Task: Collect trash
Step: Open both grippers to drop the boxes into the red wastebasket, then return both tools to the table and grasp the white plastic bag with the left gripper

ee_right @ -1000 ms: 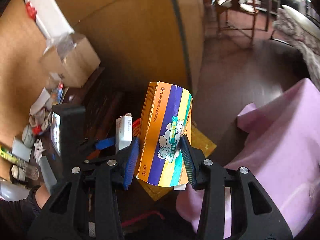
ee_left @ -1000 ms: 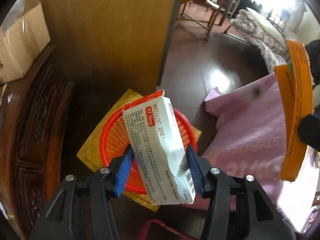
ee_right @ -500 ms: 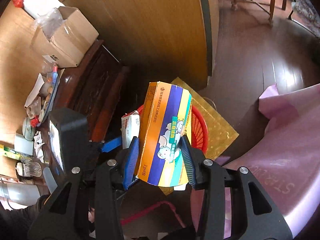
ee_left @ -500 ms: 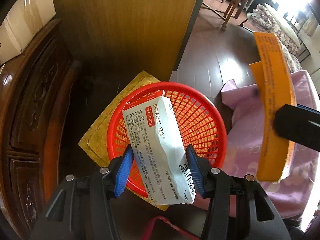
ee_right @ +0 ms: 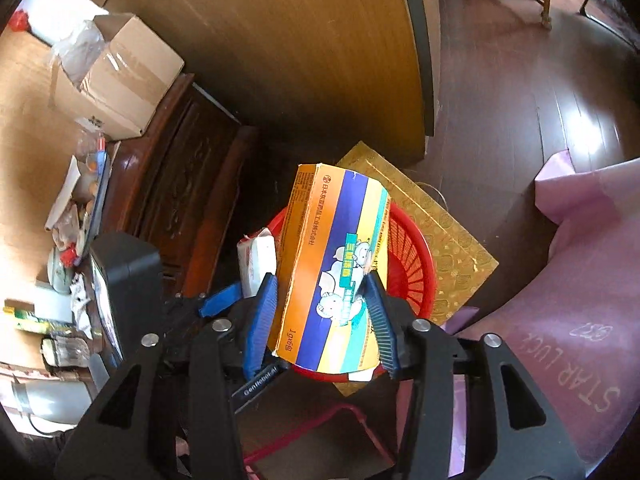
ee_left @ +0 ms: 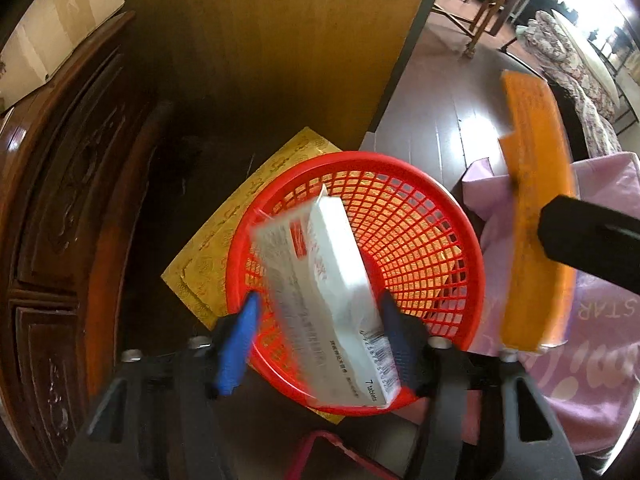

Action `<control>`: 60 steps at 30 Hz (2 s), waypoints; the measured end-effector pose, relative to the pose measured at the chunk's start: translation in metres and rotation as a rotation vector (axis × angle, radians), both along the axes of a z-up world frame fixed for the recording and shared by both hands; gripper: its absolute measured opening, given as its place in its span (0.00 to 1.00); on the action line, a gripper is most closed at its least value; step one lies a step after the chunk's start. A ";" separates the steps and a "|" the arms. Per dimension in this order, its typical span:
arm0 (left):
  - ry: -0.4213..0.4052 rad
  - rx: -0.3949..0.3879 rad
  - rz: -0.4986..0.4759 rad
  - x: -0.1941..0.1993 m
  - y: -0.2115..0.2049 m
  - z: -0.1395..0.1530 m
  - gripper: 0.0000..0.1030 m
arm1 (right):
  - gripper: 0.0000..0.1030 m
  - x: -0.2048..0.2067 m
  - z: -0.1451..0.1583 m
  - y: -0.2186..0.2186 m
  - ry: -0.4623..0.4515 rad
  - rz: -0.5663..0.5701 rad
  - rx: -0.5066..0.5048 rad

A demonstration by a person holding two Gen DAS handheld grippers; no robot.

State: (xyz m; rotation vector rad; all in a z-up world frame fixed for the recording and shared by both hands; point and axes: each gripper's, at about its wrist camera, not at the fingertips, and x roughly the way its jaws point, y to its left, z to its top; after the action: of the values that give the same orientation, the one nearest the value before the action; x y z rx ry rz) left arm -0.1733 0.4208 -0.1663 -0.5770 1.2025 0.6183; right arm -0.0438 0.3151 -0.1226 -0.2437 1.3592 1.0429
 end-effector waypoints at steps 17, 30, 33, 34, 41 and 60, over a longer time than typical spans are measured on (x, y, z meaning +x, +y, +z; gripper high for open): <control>-0.018 0.094 -0.042 0.003 -0.016 0.043 0.83 | 0.65 0.007 0.071 -0.094 -0.182 -0.097 0.068; -0.133 0.198 -0.226 0.028 -0.105 0.131 0.86 | 0.77 0.003 0.117 -0.253 -0.378 -0.331 0.079; -0.163 0.212 -0.293 0.042 -0.135 0.148 0.90 | 0.79 0.004 0.117 -0.293 -0.409 -0.388 0.060; -0.173 0.216 -0.317 0.047 -0.146 0.151 0.90 | 0.80 0.007 0.117 -0.312 -0.417 -0.422 0.050; -0.227 0.209 -0.510 0.097 -0.241 0.169 0.90 | 0.80 0.024 0.112 -0.399 -0.440 -0.606 0.030; -0.205 0.137 -0.716 0.213 -0.395 0.141 0.90 | 0.82 0.058 0.084 -0.540 -0.411 -0.909 0.131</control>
State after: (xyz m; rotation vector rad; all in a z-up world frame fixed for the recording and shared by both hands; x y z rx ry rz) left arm 0.0393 0.0263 -0.0248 -0.0661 1.0677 0.0281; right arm 0.0144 -0.2246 -0.0388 0.2420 0.8588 0.2822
